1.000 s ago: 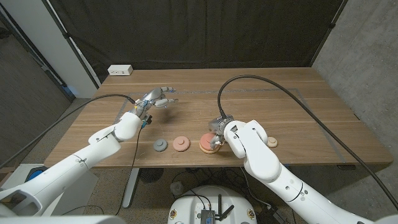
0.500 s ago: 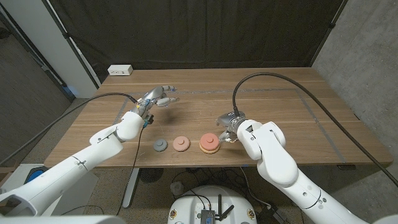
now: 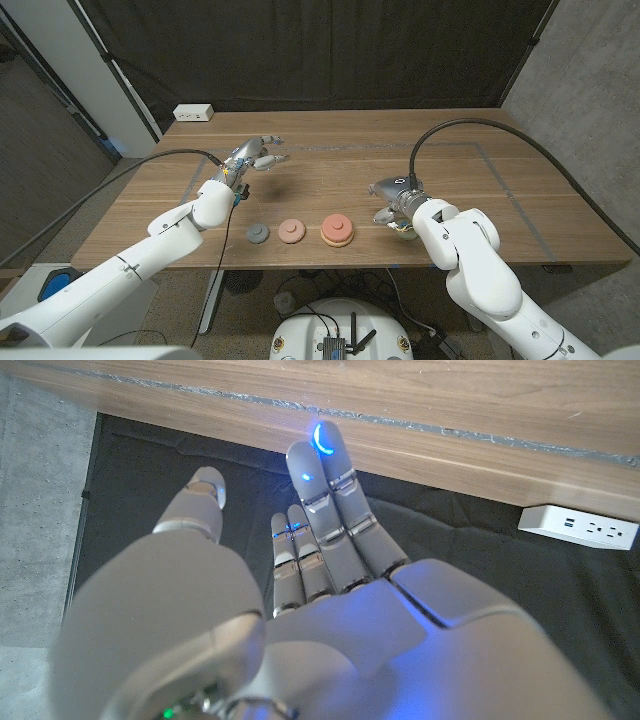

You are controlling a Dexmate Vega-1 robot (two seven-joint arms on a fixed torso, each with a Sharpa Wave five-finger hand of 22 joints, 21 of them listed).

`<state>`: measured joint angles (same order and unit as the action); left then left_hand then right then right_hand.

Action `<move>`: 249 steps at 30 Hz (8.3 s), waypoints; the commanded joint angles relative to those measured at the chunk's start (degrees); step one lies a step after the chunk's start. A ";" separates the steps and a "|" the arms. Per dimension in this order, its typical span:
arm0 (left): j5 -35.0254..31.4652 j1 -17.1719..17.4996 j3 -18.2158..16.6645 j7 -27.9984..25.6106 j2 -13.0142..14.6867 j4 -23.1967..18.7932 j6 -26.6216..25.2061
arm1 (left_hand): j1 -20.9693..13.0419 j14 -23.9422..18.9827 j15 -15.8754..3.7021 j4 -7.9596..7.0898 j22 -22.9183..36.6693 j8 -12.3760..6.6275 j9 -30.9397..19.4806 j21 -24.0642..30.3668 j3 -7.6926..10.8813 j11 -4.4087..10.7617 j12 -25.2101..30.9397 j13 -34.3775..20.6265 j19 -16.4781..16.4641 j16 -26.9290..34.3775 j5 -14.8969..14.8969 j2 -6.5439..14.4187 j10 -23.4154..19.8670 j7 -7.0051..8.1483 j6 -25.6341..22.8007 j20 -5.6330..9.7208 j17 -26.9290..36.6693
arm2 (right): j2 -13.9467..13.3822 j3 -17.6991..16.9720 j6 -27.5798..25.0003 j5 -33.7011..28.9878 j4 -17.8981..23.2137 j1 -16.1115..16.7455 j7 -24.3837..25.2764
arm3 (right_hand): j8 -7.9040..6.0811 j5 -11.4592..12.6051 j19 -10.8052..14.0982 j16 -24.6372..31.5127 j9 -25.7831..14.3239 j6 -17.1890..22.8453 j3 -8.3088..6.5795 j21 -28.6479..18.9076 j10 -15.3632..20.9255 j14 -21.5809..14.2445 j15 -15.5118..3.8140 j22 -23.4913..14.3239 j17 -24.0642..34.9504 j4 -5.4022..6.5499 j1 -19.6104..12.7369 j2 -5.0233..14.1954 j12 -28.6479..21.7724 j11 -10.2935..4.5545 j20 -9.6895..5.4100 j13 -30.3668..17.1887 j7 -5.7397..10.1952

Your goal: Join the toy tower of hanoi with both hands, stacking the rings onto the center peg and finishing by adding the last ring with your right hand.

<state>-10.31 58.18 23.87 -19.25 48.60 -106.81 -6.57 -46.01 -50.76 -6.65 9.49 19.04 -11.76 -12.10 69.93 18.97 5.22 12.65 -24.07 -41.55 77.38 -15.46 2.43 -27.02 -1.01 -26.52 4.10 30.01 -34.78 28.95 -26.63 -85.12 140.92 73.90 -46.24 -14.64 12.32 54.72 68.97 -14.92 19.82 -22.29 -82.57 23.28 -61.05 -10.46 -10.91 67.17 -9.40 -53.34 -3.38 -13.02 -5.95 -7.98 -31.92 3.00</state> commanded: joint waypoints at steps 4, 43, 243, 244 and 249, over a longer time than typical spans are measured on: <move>-0.23 1.77 -1.26 -0.03 1.77 -3.55 -2.31 | 0.42 0.11 -5.87 -0.10 -0.21 0.07 -0.34 0.61 0.61 0.09 -0.18 -0.21 0.35 0.58 -0.34 -0.15 -0.20 0.02 0.06 4.54 0.00 | -0.93 -5.61 -5.15 1.79 1.27 9.09 12.37 | -0.52 0.42 0.96 0.52 -0.23 1.18 -0.07 -0.74 1.14 -1.00 -2.22 -0.33 0.59 0.16 -1.15 0.30 -0.36 -0.12 -4.52 -0.44 0.48; -3.74 0.58 -0.53 4.46 4.84 -8.11 -8.05 | 0.02 0.54 -5.87 0.23 -1.41 0.16 -0.38 1.94 0.99 0.35 -0.23 -0.42 1.14 0.74 -0.51 -0.47 -0.23 0.02 0.52 4.73 -0.11 | -4.06 -6.65 -11.99 8.69 -0.93 14.92 27.66 | -1.16 0.69 0.57 -0.10 -0.92 2.44 -0.03 -0.86 2.34 -0.92 -2.17 -0.01 0.98 0.46 -2.61 0.70 -0.15 -0.61 -4.47 -2.13 1.53; -22.93 7.37 -0.45 34.73 23.56 -18.26 5.23 | -2.84 2.16 -5.74 -0.09 -7.42 -0.73 0.31 10.87 -1.00 -1.40 -0.09 -0.73 5.23 3.52 -0.09 -5.62 8.68 -0.85 10.64 4.62 -3.77 | -1.91 -3.36 -15.51 3.69 -1.67 10.80 18.94 | -0.43 2.58 0.26 -3.58 -1.47 3.52 0.68 0.17 4.36 -1.17 -2.21 0.40 1.43 0.50 -1.45 3.62 1.19 -0.41 -4.46 -4.59 1.95; -23.13 7.42 -0.33 34.58 23.48 -18.17 5.24 | -2.85 2.20 -5.74 -0.10 -7.43 -0.75 0.31 10.86 -1.00 -1.40 -0.08 -0.73 5.28 3.49 -0.09 -5.61 8.65 -0.82 10.61 4.64 -3.82 | -1.87 -3.38 -15.48 3.70 -1.66 10.79 18.84 | -0.43 2.59 0.26 -3.61 -1.47 3.53 0.68 0.18 4.34 -1.15 -2.21 0.40 1.41 0.49 -1.46 3.62 1.19 -0.44 -4.46 -4.59 1.93; -23.81 7.44 0.25 34.17 23.00 -17.73 5.38 | -2.96 2.19 -5.74 -0.14 -7.45 -0.82 0.31 11.01 -1.00 -1.42 -0.06 -0.73 5.33 3.54 -0.10 -5.53 8.47 -0.80 10.32 4.64 -3.94 | -1.71 -3.48 -15.31 3.66 -1.68 10.74 18.52 | -0.45 2.63 0.24 -3.58 -1.48 3.62 0.67 0.21 4.29 -1.23 -2.21 0.41 1.49 0.50 -1.41 3.65 1.20 -0.45 -4.45 -4.65 1.85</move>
<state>-33.15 65.38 23.21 15.73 72.49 -125.28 -1.21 -48.36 -47.91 -5.83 9.41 11.45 -12.41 -11.73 80.34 17.94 3.77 12.24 -24.70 -35.86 80.53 -15.45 -3.08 -18.04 -2.11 -15.60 3.48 26.02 -36.81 25.72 -42.32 -81.22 139.26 84.73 -27.24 -15.37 14.64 55.10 65.54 -16.09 22.82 -21.57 -82.36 27.03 -62.15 -11.16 -10.41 68.52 -8.69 -54.84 0.40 -11.86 -6.45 -7.98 -36.22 4.80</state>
